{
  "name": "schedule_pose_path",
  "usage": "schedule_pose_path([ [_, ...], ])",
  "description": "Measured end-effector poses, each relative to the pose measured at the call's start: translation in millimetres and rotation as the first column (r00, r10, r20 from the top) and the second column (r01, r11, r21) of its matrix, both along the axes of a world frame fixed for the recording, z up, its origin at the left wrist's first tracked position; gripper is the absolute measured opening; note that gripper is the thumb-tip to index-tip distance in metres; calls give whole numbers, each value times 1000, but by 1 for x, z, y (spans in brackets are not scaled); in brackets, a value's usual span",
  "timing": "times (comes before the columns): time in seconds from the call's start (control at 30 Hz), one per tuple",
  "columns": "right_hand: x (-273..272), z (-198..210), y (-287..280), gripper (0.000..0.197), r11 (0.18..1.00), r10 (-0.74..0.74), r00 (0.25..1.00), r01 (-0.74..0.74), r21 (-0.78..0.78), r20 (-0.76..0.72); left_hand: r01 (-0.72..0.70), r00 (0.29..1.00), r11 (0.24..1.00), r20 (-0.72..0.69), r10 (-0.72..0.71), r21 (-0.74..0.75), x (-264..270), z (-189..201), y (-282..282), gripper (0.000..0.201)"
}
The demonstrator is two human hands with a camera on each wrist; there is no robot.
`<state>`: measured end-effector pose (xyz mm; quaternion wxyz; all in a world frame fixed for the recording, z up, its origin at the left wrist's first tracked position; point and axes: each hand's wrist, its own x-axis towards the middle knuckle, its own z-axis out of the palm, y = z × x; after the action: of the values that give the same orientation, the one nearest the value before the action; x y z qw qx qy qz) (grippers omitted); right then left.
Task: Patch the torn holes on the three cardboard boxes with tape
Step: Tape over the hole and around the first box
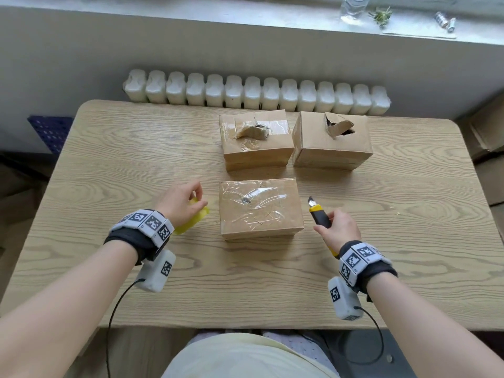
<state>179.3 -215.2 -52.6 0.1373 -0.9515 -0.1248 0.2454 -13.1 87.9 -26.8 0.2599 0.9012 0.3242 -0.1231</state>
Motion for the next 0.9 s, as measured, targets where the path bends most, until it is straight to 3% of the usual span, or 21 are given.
schedule_pose_path([
  [0.33, -7, -21, 12, 41, 979, 124, 992, -123, -163, -5, -50, 982, 992, 188, 28, 117, -20, -21, -22, 15],
  [0.63, -11, -29, 14, 48, 955, 209, 976, -217, -203, -60, -33, 986, 976, 165, -3, 216, -34, -40, -40, 15],
  [0.7, -10, -20, 17, 48, 988, 132, 991, -129, -84, 26, -4, 992, 981, 124, -21, 196, -33, -45, -41, 27],
  [0.77, -12, -7, 22, 52, 986, -25, 979, -10, 169, 200, 42, 997, 984, 61, -54, 172, -32, -48, -43, 49],
  [0.8, -15, -1, 26, 56, 965, -30, 960, -45, 260, 278, 51, 997, 985, 50, -60, 165, -32, -48, -44, 53],
  [0.9, -32, 13, 48, 67, 907, 347, 886, -400, 131, 306, 37, 999, 992, 33, -41, 121, -31, -49, -47, 49],
])
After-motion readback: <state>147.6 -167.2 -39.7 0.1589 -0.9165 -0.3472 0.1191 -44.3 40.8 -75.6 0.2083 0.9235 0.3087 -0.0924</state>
